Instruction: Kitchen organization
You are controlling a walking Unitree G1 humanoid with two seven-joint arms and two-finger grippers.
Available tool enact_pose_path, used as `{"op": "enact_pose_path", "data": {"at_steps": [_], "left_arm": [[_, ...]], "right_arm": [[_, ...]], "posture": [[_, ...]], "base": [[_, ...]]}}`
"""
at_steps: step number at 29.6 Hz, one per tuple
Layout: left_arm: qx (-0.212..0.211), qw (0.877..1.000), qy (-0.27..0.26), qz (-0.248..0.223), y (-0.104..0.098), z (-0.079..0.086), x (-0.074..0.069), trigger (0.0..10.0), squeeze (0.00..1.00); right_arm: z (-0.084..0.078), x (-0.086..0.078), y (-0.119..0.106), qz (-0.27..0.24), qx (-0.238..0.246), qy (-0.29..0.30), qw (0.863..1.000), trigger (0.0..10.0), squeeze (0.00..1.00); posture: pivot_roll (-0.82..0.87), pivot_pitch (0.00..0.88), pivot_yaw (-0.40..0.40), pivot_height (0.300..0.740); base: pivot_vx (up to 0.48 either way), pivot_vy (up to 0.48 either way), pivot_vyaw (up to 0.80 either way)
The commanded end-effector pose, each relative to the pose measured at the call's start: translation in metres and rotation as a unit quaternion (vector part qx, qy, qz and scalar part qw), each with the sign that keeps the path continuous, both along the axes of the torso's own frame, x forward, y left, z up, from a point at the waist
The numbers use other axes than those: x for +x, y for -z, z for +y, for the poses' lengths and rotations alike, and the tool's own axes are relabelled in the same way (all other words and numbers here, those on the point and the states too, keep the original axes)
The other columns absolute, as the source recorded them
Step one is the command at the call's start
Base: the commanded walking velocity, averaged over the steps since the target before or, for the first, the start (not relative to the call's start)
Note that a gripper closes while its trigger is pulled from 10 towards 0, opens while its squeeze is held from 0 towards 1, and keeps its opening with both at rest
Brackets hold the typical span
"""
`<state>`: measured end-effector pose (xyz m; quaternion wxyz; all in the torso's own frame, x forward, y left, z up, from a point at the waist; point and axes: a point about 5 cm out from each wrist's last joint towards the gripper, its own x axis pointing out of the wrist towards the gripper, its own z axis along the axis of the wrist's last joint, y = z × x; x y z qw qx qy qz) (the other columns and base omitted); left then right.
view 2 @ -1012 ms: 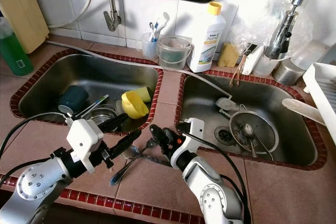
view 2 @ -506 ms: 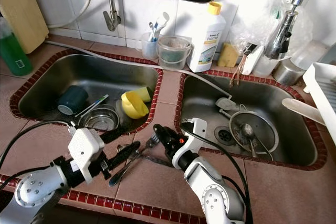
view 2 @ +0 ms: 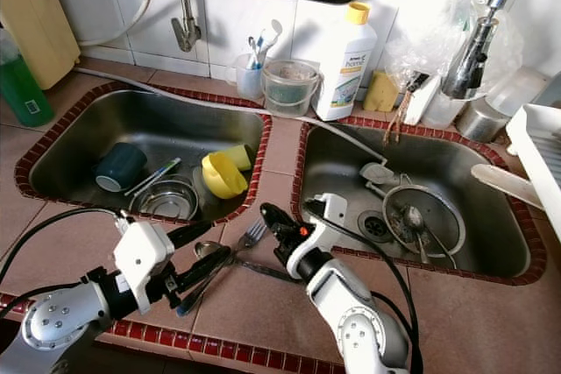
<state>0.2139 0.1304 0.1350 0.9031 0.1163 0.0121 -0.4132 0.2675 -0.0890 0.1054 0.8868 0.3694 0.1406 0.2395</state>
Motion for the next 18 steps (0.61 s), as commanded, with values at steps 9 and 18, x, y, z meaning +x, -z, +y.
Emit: {"op": "enact_pose_path", "data": {"at_steps": [9,18], "left_arm": [[0.006,1.000,0.006,-0.003,-0.001,-0.002,-0.002,10.0,0.00],[0.006,1.000,-0.003,-0.006,-0.002,0.000,0.003,10.0,0.00]], "right_arm": [[-0.002,-0.002,-0.002,-0.020,0.007,0.037,0.999,10.0,1.00],[-0.016,0.003,-0.028,-0.110,0.003,0.089,0.990,10.0,1.00]], "posture": [[-0.05,0.104,-0.059,0.740],[-0.06,0.092,-0.057,0.740]], "base": [[0.000,0.000,0.00],[0.000,0.000,0.00]]}}
